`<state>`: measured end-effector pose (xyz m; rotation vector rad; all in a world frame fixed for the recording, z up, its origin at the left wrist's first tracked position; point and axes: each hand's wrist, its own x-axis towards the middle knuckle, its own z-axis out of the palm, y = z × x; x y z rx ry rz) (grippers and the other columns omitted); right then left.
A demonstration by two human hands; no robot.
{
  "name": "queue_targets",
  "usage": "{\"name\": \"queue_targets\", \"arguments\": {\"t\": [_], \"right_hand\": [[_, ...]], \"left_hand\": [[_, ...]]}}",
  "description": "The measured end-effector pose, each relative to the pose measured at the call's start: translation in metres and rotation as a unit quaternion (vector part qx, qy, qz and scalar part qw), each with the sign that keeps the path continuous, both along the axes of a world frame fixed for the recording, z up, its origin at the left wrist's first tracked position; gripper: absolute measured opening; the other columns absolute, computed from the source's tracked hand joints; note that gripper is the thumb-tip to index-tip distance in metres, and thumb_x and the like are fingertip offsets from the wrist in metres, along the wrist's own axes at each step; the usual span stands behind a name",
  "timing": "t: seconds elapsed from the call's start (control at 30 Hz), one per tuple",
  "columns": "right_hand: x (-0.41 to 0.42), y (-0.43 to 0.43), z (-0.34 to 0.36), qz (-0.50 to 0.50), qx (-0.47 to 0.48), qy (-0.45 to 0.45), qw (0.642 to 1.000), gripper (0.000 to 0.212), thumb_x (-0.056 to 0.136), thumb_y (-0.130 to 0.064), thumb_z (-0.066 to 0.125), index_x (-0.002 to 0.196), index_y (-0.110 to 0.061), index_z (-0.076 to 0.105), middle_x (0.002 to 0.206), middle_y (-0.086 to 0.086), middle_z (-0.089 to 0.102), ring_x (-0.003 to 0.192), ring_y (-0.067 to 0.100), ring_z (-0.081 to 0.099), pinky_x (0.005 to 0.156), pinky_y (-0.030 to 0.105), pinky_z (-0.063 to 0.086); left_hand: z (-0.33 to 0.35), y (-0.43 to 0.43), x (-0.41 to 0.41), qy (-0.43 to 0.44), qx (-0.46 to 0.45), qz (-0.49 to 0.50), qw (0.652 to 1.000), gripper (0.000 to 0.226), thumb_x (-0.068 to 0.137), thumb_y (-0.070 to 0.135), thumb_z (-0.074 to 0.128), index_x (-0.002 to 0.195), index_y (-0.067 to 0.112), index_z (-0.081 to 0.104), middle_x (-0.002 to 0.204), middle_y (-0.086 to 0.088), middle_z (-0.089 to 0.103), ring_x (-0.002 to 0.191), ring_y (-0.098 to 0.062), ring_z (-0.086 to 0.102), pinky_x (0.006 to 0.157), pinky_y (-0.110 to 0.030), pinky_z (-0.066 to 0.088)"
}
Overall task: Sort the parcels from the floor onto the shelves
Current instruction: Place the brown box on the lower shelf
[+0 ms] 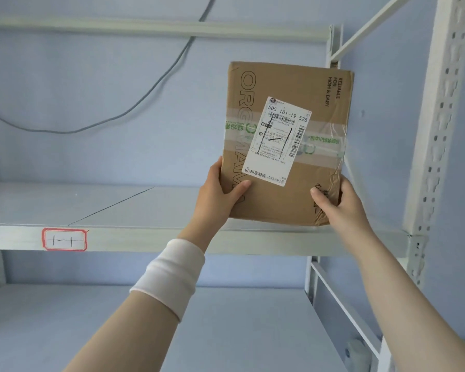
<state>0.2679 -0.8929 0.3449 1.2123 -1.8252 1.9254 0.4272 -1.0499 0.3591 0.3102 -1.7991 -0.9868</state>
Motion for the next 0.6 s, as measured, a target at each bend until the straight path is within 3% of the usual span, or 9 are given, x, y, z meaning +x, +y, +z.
{"name": "queue_targets", "arguments": {"t": [0.07,0.13,0.23,0.33,0.47,0.6], "right_hand": [[-0.019,-0.004,0.000,-0.002,0.018,-0.002,1.000,0.047,0.088,-0.018,0.062,0.132,-0.015,0.045,0.099,-0.015,0.060,0.083,-0.012,0.057,0.074,0.010,0.046],[-0.037,-0.007,0.000,-0.004,0.033,0.000,0.999,0.047,0.087,-0.019,0.063,0.131,-0.016,0.045,0.104,-0.012,0.060,0.090,-0.004,0.057,0.085,0.022,0.045],[-0.063,-0.010,-0.002,-0.001,0.052,0.001,0.999,0.049,0.085,-0.018,0.066,0.129,-0.018,0.045,0.104,-0.014,0.060,0.095,0.002,0.059,0.092,0.028,0.045],[-0.086,-0.013,-0.006,0.006,0.072,-0.002,0.997,0.054,0.082,-0.017,0.069,0.130,-0.019,0.043,0.110,-0.011,0.059,0.101,0.008,0.059,0.098,0.031,0.045],[-0.110,-0.019,-0.010,0.012,0.098,-0.011,0.995,0.057,0.080,-0.016,0.072,0.128,-0.021,0.040,0.112,-0.010,0.057,0.104,0.010,0.058,0.101,0.035,0.044],[-0.126,-0.025,-0.010,0.014,0.112,-0.014,0.994,0.063,0.078,-0.016,0.074,0.129,-0.020,0.036,0.121,-0.006,0.054,0.112,0.013,0.055,0.104,0.040,0.042]], "left_hand": [[-0.003,-0.008,-0.019,-0.009,0.005,0.001,1.000,0.060,0.084,0.023,0.067,0.136,0.018,0.038,0.116,0.010,0.054,0.101,-0.006,0.052,0.063,0.000,0.043],[-0.006,-0.016,-0.039,-0.020,0.010,0.003,1.000,0.061,0.082,0.026,0.069,0.135,0.019,0.038,0.121,0.007,0.056,0.103,-0.007,0.053,0.073,-0.006,0.043],[-0.012,-0.025,-0.065,-0.037,0.023,0.001,0.999,0.064,0.080,0.027,0.072,0.133,0.018,0.037,0.127,0.004,0.057,0.107,-0.010,0.054,0.085,-0.023,0.044],[-0.015,-0.032,-0.086,-0.061,0.037,-0.003,0.997,0.066,0.079,0.027,0.073,0.132,0.018,0.036,0.131,0.003,0.056,0.108,-0.012,0.054,0.083,-0.034,0.049],[-0.019,-0.041,-0.107,-0.080,0.028,-0.002,0.996,0.066,0.080,0.024,0.073,0.132,0.017,0.033,0.131,0.003,0.055,0.108,-0.016,0.055,0.073,-0.031,0.045],[-0.017,-0.048,-0.121,-0.091,0.021,0.000,0.996,0.068,0.079,0.024,0.073,0.132,0.015,0.031,0.134,0.002,0.050,0.114,-0.016,0.053,0.085,-0.030,0.045]]}}
